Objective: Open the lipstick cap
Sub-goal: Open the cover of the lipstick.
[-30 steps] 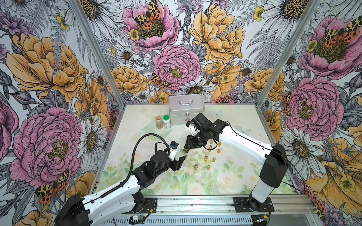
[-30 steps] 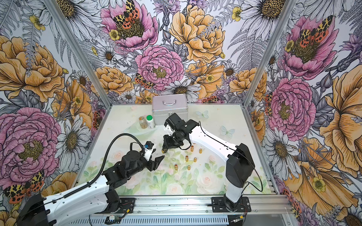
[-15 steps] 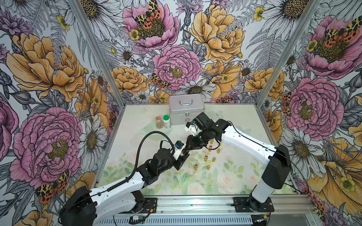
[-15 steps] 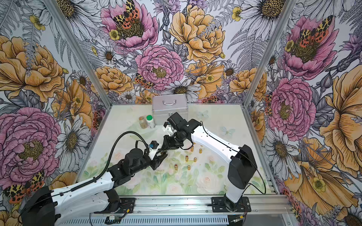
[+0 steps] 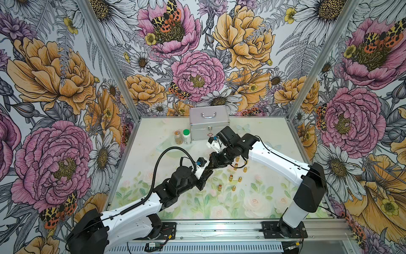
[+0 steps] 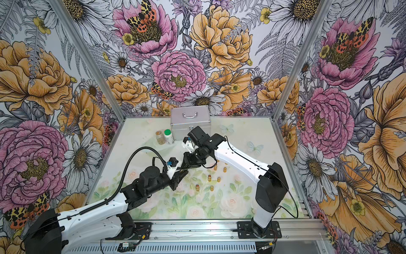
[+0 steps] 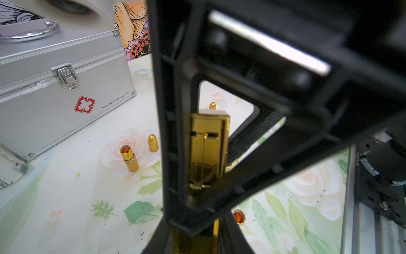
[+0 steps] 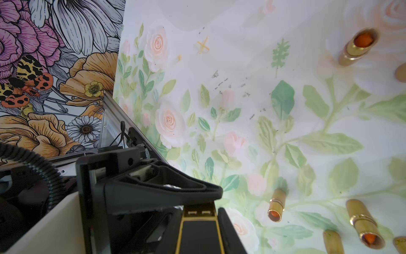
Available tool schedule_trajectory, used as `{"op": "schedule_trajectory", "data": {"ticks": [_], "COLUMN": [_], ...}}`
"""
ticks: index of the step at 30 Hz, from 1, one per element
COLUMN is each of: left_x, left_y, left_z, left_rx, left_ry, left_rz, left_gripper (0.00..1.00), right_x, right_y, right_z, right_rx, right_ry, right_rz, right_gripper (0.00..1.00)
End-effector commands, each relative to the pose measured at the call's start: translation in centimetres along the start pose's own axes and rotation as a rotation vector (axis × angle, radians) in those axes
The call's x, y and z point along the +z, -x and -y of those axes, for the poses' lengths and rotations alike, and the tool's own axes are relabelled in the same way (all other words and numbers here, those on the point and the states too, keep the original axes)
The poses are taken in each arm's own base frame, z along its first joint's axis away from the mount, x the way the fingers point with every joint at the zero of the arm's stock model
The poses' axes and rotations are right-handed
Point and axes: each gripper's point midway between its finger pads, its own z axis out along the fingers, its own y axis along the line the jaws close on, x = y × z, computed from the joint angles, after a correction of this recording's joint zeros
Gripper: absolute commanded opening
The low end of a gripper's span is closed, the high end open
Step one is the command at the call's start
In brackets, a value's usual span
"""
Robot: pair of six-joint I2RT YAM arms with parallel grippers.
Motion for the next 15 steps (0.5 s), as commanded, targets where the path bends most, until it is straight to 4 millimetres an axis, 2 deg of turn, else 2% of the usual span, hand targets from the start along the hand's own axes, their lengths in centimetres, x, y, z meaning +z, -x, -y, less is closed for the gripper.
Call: {"op": "schedule_trajectory", "data": {"ticks": [1, 3, 7, 11, 15], "left_x": [0.0, -0.1, -0.4, -0.7, -0.7], "left_y": [1.1, 0.8, 0.8, 0.8, 1.1], "left_z": [-0.1, -0.1, -0.1, 0.0, 0.0], "left_rx": [-0.011, -0.018, -0.028, -0.029, -0.032], "left_ry": [0.013, 0.017, 0.017, 0.013, 0.011], "left_rz": [0.031, 0.025, 0.024, 0.026, 0.03], "left_gripper": [0.05, 0.0, 0.0, 0.0, 0.0], "right_x": [-2.3, -2.9, -3.6, -3.2, -2.4], "right_y": [1.4, 1.7, 1.8, 1.5, 1.2], "right_z": [-1.1, -1.0, -0.7, -0.8, -1.3], "right_rx": [-0.015, -0.026, -0.05, -0.062, -0.09], "right_ry": [-0.006, -0.027, -0.058, -0.036, -0.005], "right_rz": [0.09, 0.115, 0.15, 0.141, 0.131], "right_gripper": [0.31, 0.35, 0.42, 0.42, 0.37]}}
